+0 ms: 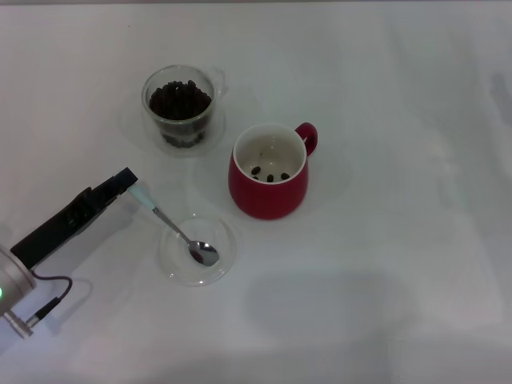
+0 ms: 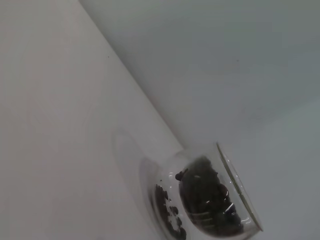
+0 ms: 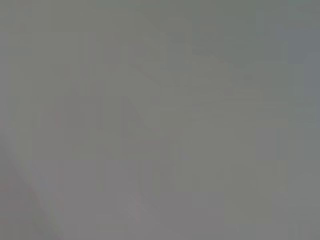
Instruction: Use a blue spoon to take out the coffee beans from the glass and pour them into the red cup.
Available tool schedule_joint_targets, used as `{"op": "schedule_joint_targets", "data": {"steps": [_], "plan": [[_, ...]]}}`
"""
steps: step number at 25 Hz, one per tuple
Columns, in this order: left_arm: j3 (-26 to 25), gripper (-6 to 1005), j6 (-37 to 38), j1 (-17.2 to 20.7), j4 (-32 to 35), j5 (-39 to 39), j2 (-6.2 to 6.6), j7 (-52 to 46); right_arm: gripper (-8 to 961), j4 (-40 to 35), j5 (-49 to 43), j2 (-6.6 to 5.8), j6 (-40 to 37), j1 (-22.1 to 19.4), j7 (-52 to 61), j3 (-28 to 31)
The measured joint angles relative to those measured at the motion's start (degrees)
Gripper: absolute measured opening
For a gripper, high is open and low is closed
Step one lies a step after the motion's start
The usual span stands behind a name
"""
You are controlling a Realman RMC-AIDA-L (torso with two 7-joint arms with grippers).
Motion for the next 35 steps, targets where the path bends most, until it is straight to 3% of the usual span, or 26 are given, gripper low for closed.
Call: {"op": "schedule_joint_targets", "data": {"steps": [6,14,21,25,27,31,33,35], "plan": [[0.0,130,-0.2,-0.6,0.0,-0.1,0.0,-0.1,868,0.1,0.0,0.0,0.2,0.0,0.0,0.6],[0.0,282,-0.3,-2.0,0.2,-0.1,-0.03,0.3,868,0.2,0.0,-0.06,0.3,-0.5,0.0,2.0],[0.5,498,-0.4,-2.5,0.2,-0.3,-0.24,0.5,868,0.3,0.0,-0.09,0.3,-0.5,0.1,2.0],[0.1,563,-0.4,-0.6,0.6,-3.0,0.63,1.4,868,0.5,0.0,-0.09,0.2,-0.5,0.1,2.1],[0.1,564,-0.4,1.3,0.8,-7.8,1.59,6.5,868,0.6,0.0,-0.09,0.3,-0.5,0.1,2.1],[0.1,565,-0.4,3.1,1.6,-13.4,2.25,16.6,868,0.6,0.0,-0.09,0.3,-0.5,0.1,2.1],[-0.3,575,-1.0,3.9,1.9,-16.9,2.27,24.2,868,0.6,0.0,-0.09,0.4,-0.5,0.1,2.2],[-2.2,584,-2.4,5.0,1.7,-21.6,1.38,35.2,868,0.6,0.1,-0.09,1.1,-0.5,0.1,2.1]]}}
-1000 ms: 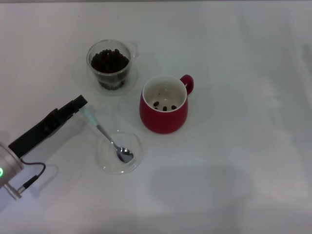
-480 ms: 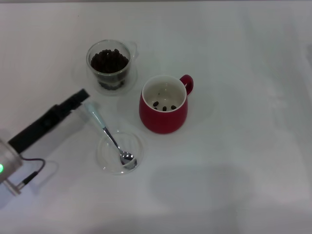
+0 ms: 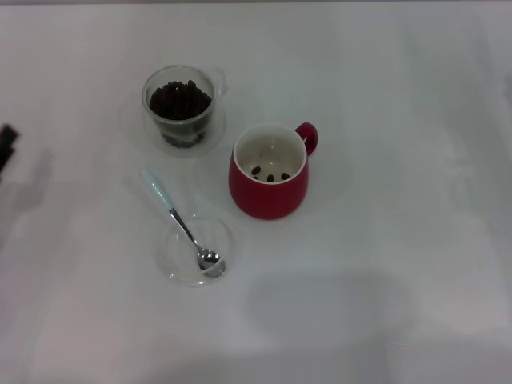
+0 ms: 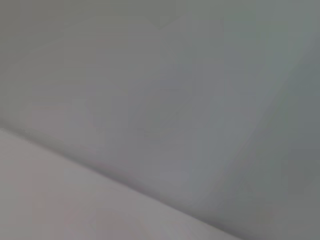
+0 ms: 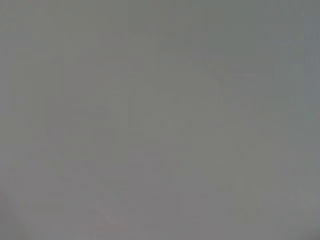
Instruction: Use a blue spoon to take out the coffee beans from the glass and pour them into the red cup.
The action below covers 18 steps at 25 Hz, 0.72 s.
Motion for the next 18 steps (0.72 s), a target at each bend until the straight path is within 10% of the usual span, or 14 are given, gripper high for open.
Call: {"op": "schedule_joint_targets", "data": {"steps": [5,18], "plan": [[-4.4,608,-0.6,1.4,-0.2,-6.6,-1.68,17.7,868,0.0,-0.2,0.05,4.1,0.2,-0.4,-0.3],[-4.4,671,3.1,-0.1,-4.2,-10.5,-1.91,19.7,868,-3.4,-0.1,0.43,5.4,-0.1,-22.8,-2.7]]}}
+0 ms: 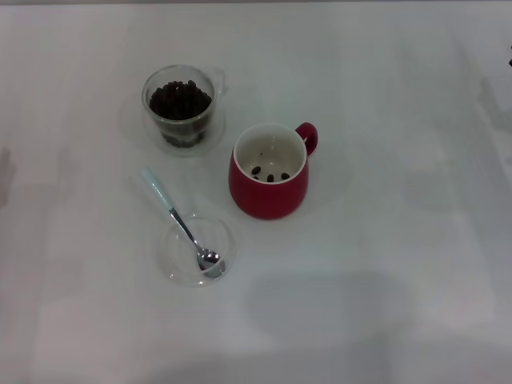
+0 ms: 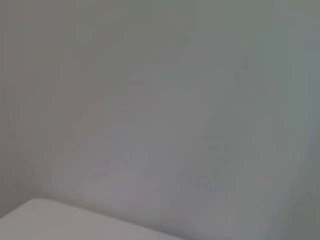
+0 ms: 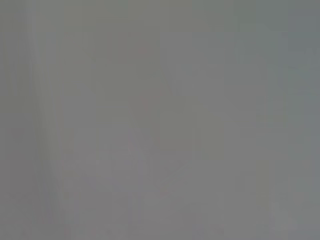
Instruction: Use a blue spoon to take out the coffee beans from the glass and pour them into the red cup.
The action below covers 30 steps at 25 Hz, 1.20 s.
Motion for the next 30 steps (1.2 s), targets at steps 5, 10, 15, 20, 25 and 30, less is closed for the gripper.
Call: {"op": "schedule_joint_targets", "data": {"steps": [5,10,15,20,25,30], "plan": [[-0.1,802,-0.2,-0.8,-1.5,-1.8,-0.04,0.1,868,-0.1,0.0,0.01,0.9,0.5,0.1,0.1],[-0.1,884,-0.3,-1.2,-1.7,-5.1,-0.08,0.1,868,-0.2,0.0,-0.05,1.7,0.6,0.1,0.5],[-0.1,885,-0.5,-1.9,-2.1,-8.5,-0.11,0.2,868,-0.2,0.4,-0.07,1.8,0.6,0.0,0.6],[-0.1,884,-1.1,-2.9,-2.6,-9.4,-0.17,0.2,868,-0.2,0.8,-0.08,1.8,0.6,0.0,0.4],[0.1,883,-1.1,-3.0,-2.6,-9.3,-0.17,0.3,868,-0.2,0.8,-0.03,1.8,0.6,0.0,0.1],[0.3,883,-1.1,-2.4,-2.6,-9.0,-0.17,0.2,868,-0.2,0.7,-0.01,1.8,0.5,0.0,0.0]]}}
